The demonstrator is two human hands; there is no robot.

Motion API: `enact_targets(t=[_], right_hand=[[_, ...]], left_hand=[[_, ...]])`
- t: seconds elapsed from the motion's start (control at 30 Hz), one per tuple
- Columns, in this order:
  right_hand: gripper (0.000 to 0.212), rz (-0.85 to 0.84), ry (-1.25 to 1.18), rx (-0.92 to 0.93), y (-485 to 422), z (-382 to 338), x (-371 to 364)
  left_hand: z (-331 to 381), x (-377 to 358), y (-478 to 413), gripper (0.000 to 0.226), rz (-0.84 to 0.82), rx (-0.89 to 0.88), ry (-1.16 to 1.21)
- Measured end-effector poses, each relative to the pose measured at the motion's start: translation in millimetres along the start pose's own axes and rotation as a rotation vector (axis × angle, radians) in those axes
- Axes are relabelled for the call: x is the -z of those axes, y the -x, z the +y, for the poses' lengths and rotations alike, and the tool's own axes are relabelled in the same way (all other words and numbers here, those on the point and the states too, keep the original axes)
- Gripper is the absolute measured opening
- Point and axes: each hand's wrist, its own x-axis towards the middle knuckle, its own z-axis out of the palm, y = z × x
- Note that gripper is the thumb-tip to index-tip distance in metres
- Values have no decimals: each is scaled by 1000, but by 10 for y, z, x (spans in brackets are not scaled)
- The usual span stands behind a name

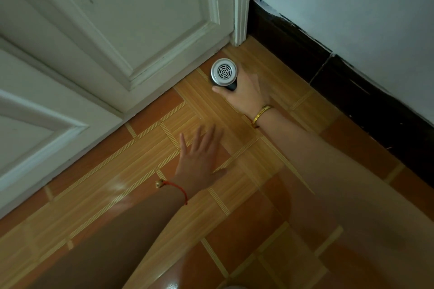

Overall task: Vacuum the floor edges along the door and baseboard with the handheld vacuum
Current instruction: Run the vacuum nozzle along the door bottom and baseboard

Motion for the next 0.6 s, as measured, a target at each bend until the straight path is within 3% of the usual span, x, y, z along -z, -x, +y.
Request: enact_targets(t=[0.6], right_hand=[[67,-352,-48,308,739,-1129,-1279]], left_hand=[[-622,-226,1099,87,13,235,57]])
